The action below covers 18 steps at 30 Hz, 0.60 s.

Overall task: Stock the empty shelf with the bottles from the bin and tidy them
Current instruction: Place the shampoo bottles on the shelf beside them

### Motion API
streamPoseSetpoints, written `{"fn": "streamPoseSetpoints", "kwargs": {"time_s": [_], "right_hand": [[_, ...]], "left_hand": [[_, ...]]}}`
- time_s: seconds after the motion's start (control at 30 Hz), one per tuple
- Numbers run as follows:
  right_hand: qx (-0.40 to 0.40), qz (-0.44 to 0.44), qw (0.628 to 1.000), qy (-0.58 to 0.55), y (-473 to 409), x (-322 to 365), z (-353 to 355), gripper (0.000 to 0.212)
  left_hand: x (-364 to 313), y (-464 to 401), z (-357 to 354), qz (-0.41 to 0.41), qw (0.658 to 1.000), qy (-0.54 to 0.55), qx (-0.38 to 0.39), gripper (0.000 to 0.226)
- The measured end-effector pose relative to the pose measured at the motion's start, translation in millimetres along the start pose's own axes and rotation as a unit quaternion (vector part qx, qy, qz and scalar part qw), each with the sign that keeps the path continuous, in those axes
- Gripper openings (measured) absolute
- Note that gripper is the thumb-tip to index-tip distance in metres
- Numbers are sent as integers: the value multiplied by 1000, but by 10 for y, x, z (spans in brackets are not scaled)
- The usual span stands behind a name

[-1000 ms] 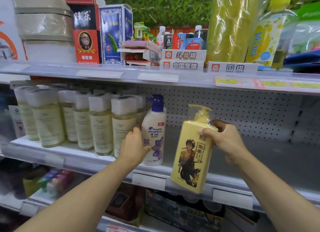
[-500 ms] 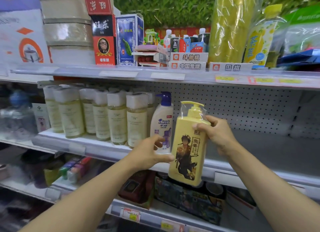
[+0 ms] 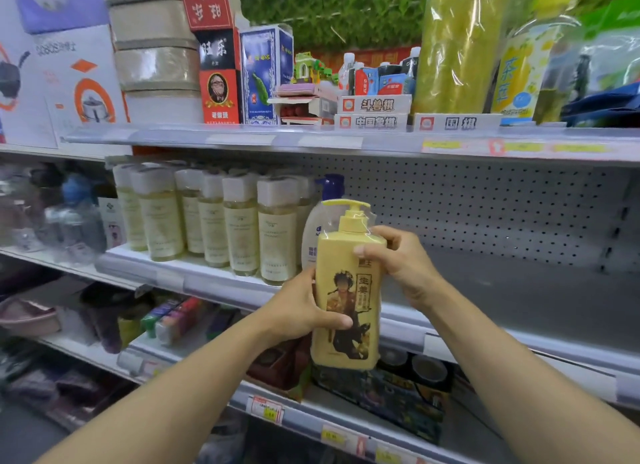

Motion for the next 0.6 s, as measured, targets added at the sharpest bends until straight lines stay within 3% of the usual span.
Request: {"fn": "streamPoseSetpoints", "kwargs": {"time_s": [0.17,0.27,0.5,0.6], "right_hand": [[68,5,998,1,-121,-142,170,55],[77,11,997,10,-181,-181,393,47],[4,-18,1000,25,-317,-336,978,45],[-36,-34,999,18,-362,-395,1163,26]], "left_hand": [[58,-100,-137,25,999,13,-38,78],[-17,-228,-308,35,998,1,-55,71],[-212,-519,-760,61,989,-58,-125,59],[-204,-532,-821,89,980,-96,-150,58]]}}
Point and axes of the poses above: each hand's wrist, its own y-axis away from the middle knuckle, its own z-axis out of the back of the hand, x = y × z, the point moved 2 cm from there along -y, towards the middle knuckle, and after that the axes turned 3 degrees about y, right-handed, at the moved point
